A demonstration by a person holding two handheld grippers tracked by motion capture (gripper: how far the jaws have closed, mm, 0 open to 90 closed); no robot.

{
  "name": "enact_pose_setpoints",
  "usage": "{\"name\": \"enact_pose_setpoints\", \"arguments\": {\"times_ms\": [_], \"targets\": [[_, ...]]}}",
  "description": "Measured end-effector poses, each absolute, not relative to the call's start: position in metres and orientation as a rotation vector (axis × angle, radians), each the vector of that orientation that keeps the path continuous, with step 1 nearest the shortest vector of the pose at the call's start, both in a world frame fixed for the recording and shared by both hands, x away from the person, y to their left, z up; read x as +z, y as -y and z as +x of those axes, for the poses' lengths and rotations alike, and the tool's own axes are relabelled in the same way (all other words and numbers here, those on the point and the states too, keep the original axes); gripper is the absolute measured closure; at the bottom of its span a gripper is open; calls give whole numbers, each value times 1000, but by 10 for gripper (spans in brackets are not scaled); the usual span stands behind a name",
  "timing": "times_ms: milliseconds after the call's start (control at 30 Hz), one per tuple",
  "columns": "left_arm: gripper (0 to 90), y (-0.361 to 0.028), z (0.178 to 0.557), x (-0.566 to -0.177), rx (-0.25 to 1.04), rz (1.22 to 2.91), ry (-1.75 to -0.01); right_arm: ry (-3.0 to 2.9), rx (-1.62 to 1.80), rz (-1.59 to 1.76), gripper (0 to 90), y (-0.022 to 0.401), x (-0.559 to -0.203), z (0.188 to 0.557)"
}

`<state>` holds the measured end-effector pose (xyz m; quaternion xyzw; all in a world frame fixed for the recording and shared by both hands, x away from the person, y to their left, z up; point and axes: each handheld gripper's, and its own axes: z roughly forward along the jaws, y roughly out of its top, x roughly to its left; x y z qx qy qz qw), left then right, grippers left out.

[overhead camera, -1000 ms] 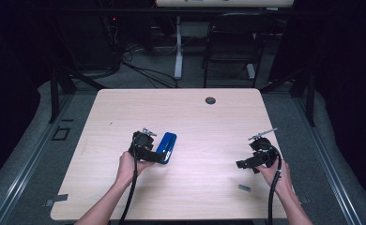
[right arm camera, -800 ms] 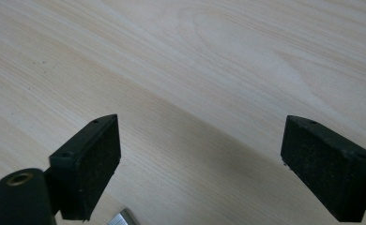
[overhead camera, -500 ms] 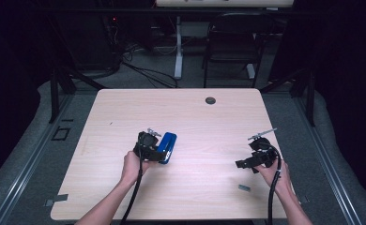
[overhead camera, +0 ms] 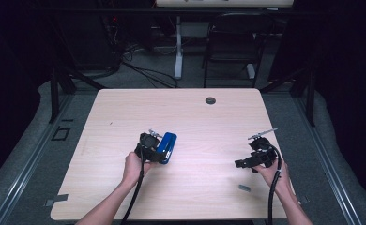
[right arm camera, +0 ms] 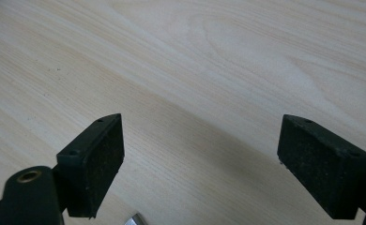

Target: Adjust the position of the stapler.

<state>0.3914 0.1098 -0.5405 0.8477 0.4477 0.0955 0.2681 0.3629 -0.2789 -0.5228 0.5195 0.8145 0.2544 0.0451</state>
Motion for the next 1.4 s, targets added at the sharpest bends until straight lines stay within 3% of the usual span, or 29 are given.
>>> {"name": "enact_pose_setpoints", "arguments": {"times_ms": [1400], "targets": [[641,-114,353,-527,183,2359,-1158,-2545,755,1549,162,274,-525,361]]}}
